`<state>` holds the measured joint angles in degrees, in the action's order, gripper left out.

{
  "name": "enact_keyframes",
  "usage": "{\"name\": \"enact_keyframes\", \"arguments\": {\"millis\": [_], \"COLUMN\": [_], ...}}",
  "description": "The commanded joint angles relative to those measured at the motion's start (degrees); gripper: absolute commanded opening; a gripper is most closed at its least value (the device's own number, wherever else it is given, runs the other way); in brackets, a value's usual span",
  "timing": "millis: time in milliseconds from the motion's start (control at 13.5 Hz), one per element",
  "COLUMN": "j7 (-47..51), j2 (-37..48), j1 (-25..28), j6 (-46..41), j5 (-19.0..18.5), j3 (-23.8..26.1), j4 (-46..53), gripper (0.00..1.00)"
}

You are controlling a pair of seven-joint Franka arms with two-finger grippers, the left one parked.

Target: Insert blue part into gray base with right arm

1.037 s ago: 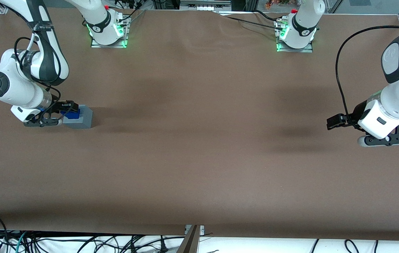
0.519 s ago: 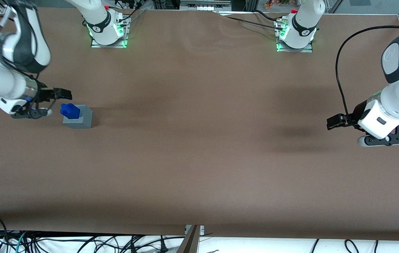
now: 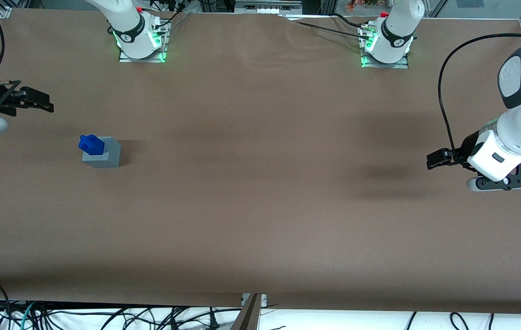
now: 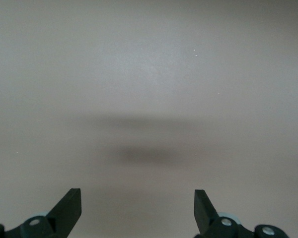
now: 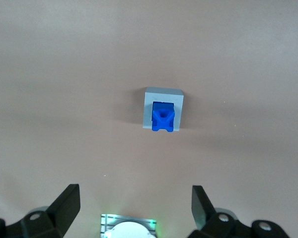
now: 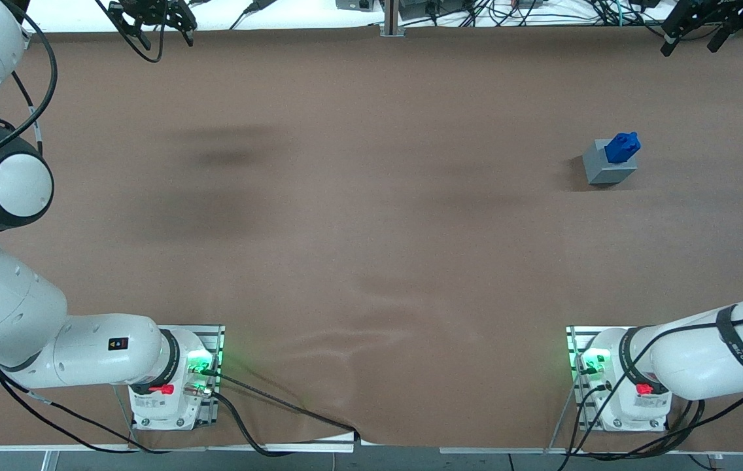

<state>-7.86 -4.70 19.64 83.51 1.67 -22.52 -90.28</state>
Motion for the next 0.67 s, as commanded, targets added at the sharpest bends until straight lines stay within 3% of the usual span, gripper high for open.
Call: {"name": "enact_keyframes", "arguments": {"millis": [0,148,370,593], "j7": [4.52,4.17,3.91,4.43], "j2": [2.76,4.25,8.29,7.78], "j1": [-6.85,-16.71,-18.32,-18.33], "j6": [-0.46,1.56,10.14,11.67], "j5": [-0.18,0.35,0.44,-0.18], "j3": [7.89,17.03,17.77,18.03], "j4": [-1.03,-3.4,-11.56,-12.11], "gripper": [0.99,0.99,0.99,0.99]}}
